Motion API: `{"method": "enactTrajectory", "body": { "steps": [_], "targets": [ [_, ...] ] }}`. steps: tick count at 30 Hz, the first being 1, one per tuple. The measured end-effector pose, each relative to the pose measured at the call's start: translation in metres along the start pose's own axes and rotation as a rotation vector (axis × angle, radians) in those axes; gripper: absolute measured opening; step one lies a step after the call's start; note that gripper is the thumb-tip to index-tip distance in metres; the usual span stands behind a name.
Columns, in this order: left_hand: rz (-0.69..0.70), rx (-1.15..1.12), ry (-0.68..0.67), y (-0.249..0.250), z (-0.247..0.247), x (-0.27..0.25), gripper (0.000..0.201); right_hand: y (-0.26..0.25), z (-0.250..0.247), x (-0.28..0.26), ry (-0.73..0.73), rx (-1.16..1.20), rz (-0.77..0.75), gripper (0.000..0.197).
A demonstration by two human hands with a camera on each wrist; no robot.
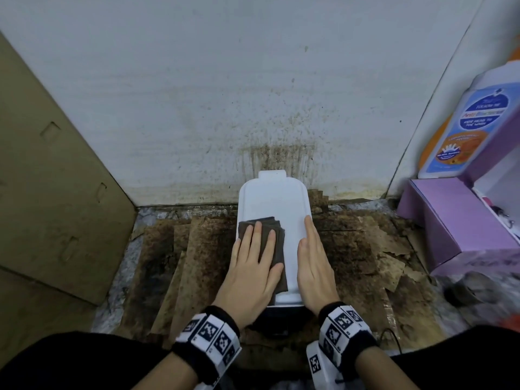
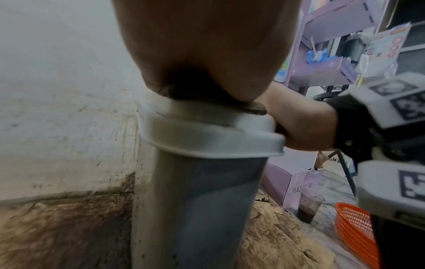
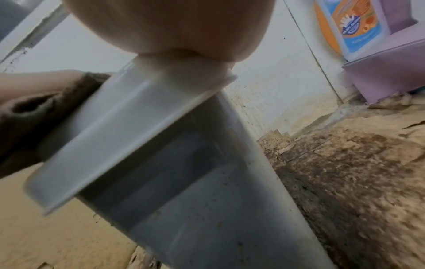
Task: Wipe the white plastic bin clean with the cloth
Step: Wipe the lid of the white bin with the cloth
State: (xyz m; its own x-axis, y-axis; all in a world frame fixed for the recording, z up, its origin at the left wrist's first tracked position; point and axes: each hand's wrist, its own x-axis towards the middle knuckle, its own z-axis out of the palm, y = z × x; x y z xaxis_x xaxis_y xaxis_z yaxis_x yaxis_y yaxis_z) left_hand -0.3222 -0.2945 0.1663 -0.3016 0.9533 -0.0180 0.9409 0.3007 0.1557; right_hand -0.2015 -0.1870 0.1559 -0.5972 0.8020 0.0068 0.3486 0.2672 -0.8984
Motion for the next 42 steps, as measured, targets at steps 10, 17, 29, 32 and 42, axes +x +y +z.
{"method": "enactTrajectory", "body": {
  "steps": [10, 17, 29, 32, 42],
  "targets": [
    [-0.012, -0.045, 0.001, 0.053, 0.003, 0.026, 0.063, -0.010, -0.027, 0.015, -0.062, 0.611, 0.170, 0.063],
    [-0.097, -0.462, 0.199, 0.019, -0.018, 0.024, 0.061, -0.023, -0.038, 0.012, 0.063, 0.093, 0.011, 0.044],
    [-0.290, -0.604, 0.122, -0.018, 0.013, 0.005, 0.064, -0.016, 0.001, 0.025, -0.119, -0.815, -0.327, 0.065],
    [-0.273, -0.589, 0.105, -0.022, 0.011, 0.006, 0.064, -0.018, -0.005, 0.077, -0.241, -0.856, -0.302, 0.065],
    [-0.290, -0.559, 0.053, -0.022, 0.007, 0.007, 0.064, -0.014, -0.032, 0.101, -0.440, -0.842, -0.321, 0.063]
  ]
}}
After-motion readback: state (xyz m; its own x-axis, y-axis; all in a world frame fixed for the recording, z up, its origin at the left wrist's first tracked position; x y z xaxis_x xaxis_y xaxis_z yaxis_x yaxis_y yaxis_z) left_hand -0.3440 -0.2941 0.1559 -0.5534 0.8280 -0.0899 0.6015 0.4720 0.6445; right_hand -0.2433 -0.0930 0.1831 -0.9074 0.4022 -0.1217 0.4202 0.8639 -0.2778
